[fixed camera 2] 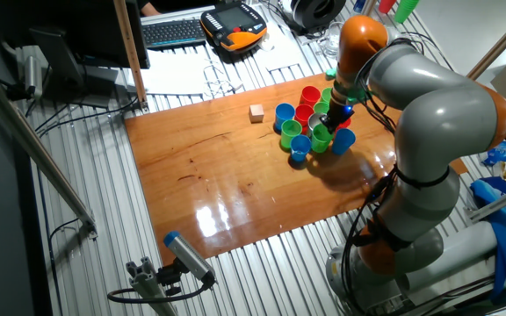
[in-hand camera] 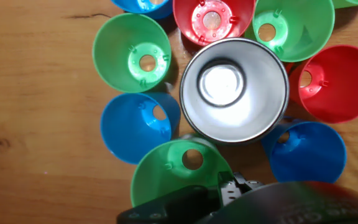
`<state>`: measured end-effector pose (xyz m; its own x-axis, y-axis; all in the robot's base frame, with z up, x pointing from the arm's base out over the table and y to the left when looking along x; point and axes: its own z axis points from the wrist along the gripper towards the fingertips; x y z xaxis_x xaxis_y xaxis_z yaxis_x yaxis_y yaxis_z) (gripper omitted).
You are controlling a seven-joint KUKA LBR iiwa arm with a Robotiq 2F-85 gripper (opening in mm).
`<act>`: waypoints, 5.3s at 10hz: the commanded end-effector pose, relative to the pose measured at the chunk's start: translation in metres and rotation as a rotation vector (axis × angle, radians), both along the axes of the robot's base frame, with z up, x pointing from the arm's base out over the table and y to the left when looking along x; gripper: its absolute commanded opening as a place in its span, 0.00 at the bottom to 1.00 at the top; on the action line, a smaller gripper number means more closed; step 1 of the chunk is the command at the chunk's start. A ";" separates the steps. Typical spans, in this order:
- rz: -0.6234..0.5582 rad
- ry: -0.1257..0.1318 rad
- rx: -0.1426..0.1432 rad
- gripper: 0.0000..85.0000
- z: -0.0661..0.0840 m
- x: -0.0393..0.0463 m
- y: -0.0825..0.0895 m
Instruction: Stack the cups
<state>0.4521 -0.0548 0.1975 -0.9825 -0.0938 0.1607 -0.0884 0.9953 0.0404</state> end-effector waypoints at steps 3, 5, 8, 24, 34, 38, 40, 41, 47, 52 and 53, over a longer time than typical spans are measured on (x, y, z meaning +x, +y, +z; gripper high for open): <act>-0.015 0.008 0.008 0.00 0.007 0.0007 0.003; -0.030 0.008 0.005 0.00 0.011 0.0010 0.005; -0.061 -0.001 0.010 0.00 0.003 0.0033 0.016; -0.140 -0.133 0.016 0.00 -0.049 0.0091 0.039; -0.163 -0.188 -0.013 0.20 -0.074 -0.0029 0.040; -0.169 -0.187 -0.009 0.20 -0.074 -0.0028 0.042; -0.176 -0.179 -0.017 0.40 -0.070 -0.0028 0.046; -0.176 -0.177 -0.018 0.40 -0.069 -0.0029 0.046; -0.164 -0.163 -0.024 0.40 -0.067 -0.0025 0.042; -0.153 -0.181 -0.015 0.40 -0.081 -0.0066 0.037; -0.158 -0.190 -0.012 0.40 -0.084 -0.0069 0.038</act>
<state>0.4450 -0.0161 0.1128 -0.9974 0.0658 -0.0299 0.0650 0.9975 0.0265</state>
